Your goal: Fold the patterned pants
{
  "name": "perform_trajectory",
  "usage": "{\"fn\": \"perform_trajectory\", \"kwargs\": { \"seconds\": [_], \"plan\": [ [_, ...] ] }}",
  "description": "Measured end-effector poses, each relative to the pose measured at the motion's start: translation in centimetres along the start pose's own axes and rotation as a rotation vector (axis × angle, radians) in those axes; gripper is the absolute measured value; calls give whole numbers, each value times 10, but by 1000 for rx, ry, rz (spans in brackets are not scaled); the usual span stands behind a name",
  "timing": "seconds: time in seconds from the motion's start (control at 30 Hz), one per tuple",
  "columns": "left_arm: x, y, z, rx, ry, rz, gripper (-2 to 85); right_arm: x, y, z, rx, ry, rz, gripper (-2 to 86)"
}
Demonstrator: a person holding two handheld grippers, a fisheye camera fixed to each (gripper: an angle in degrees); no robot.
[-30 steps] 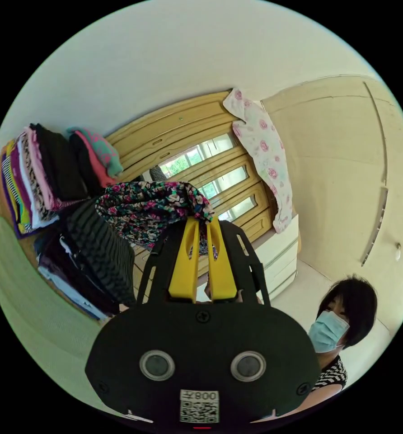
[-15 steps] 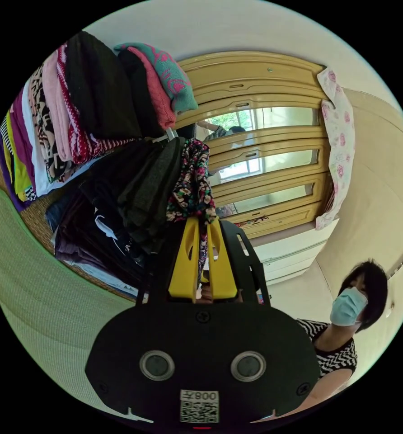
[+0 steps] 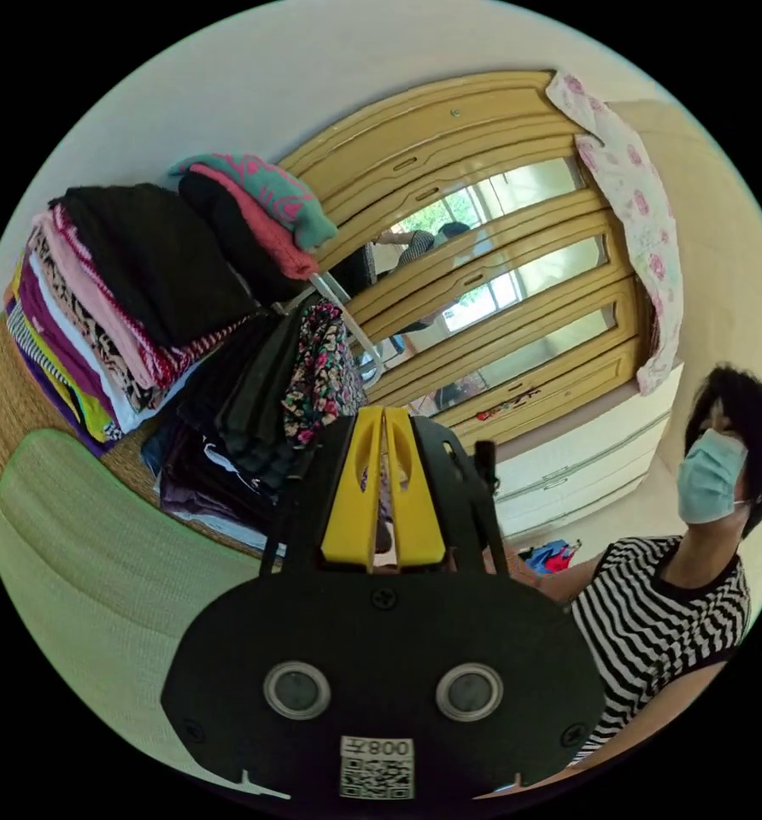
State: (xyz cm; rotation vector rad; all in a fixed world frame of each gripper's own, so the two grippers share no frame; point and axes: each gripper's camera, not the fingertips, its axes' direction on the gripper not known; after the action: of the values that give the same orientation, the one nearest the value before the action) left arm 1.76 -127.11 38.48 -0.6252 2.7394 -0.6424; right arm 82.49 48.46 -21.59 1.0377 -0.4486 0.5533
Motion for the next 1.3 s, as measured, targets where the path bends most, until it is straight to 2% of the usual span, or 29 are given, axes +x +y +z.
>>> {"fn": "perform_trajectory", "kwargs": {
  "seconds": [0.1, 0.2, 0.23, 0.3, 0.5, 0.67, 0.8, 0.87, 0.93, 1.0, 1.13, 1.3],
  "plan": [
    [5, -24, 32, -68, -236, 38, 1, -49, -67, 69, -109, 161, -191, 1],
    [9, -38, 56, -96, -338, 116, 1, -65, -107, 141, -212, 410, -276, 1],
    [9, -43, 62, -97, -371, 122, 0, -61, -113, 171, -299, 484, -292, 1],
    [6, -52, 71, -99, -441, 112, 0, -59, -112, 190, -284, 494, -321, 1],
    [-14, -79, 83, -93, -383, 52, 0, -74, -125, 215, -306, 552, -329, 2],
    [-8, -79, 85, -80, -373, 72, 0, -88, -125, 201, -294, 487, -307, 3],
    [3, -74, 83, -94, -352, 90, 0, -96, -119, 151, -237, 300, -286, 5],
    [9, -73, 83, -106, -375, 110, 0, -98, -119, 116, -155, 324, -295, 9],
    [14, -71, 80, -100, -383, 123, 0, -88, -128, 68, -31, 456, -273, 17],
    [16, -68, 77, -89, -367, 131, 0, -70, -140, 45, -2, 555, -251, 33],
    [23, -61, 65, -71, -310, 145, 0, -9, -179, 43, -184, 708, -98, 78],
    [41, -48, 47, -29, -297, 190, 1, 34, -197, 81, -413, 824, -74, 98]
  ]
}}
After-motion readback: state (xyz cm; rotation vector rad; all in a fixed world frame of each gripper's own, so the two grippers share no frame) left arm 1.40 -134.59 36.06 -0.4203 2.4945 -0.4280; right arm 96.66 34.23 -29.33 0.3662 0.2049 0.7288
